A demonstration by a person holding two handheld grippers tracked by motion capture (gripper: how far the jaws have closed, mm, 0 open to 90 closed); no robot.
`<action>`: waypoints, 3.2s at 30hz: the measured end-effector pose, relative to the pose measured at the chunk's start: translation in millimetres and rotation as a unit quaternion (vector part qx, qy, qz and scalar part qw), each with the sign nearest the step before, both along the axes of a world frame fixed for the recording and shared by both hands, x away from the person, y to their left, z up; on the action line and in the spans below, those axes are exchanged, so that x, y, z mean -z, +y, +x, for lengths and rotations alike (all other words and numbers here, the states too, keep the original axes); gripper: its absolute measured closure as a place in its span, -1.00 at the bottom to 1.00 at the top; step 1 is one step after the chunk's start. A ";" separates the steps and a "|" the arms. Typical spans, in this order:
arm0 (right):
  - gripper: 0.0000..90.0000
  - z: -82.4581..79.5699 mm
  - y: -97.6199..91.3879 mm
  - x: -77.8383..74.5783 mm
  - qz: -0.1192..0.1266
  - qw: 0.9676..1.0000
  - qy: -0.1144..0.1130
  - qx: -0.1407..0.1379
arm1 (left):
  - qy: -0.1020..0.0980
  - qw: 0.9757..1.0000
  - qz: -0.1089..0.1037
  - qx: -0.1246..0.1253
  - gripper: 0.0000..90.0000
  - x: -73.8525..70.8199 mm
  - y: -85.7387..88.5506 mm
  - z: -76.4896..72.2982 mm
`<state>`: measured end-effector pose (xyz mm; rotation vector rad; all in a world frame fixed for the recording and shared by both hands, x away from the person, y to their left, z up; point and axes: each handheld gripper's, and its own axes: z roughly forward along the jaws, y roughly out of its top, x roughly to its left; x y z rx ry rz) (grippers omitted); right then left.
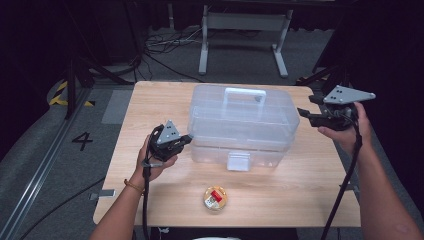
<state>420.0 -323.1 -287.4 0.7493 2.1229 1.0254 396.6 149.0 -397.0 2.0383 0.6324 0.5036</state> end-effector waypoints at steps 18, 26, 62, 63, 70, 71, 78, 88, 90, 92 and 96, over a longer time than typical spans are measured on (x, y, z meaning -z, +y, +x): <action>-0.08 -22.6 -28.5 70.4 0.016 0.999 0.041 0.002 | -0.001 1.000 -0.007 0.000 1.00 -4.6 -0.2 2.7; -0.06 -25.3 -19.8 90.5 0.021 0.998 0.055 -0.016 | -0.001 1.000 -0.005 -0.002 1.00 -5.8 -1.1 3.0; 0.30 -28.7 0.5 81.1 0.084 0.993 -0.081 0.003 | -0.014 1.000 0.013 0.016 0.72 -4.9 -6.4 -7.2; 0.30 -28.5 1.2 80.3 0.084 0.993 -0.084 0.002 | -0.015 1.000 0.011 0.017 0.72 -5.3 -5.9 -7.1; 0.45 -27.4 4.8 76.7 0.089 0.990 -0.105 0.010 | -0.015 1.000 0.014 0.020 0.70 -6.2 -5.4 -10.0; 0.46 -26.7 5.6 76.0 0.093 0.990 -0.107 0.012 | -0.015 1.000 0.015 0.021 0.70 -6.0 -5.2 -10.4; 0.53 -18.5 12.7 68.6 0.107 0.987 -0.112 0.033 | -0.020 0.999 0.022 0.045 0.75 -5.9 -9.2 -12.1; 0.53 -10.0 16.0 63.9 0.120 0.984 -0.122 0.053 | -0.017 0.995 0.066 0.073 0.61 0.0 -32.0 -10.4; 0.54 -6.7 17.0 60.4 0.121 0.983 -0.123 0.060 | -0.012 0.994 0.070 0.082 0.58 -0.1 -36.5 -8.4; 0.55 -5.8 18.2 58.8 0.121 0.983 -0.125 0.066 | -0.010 0.993 0.080 0.085 0.56 0.8 -38.9 -6.7; 0.57 -3.3 18.9 55.9 0.124 0.982 -0.126 0.071 | 0.001 0.991 0.095 0.091 0.50 3.9 -42.5 -3.4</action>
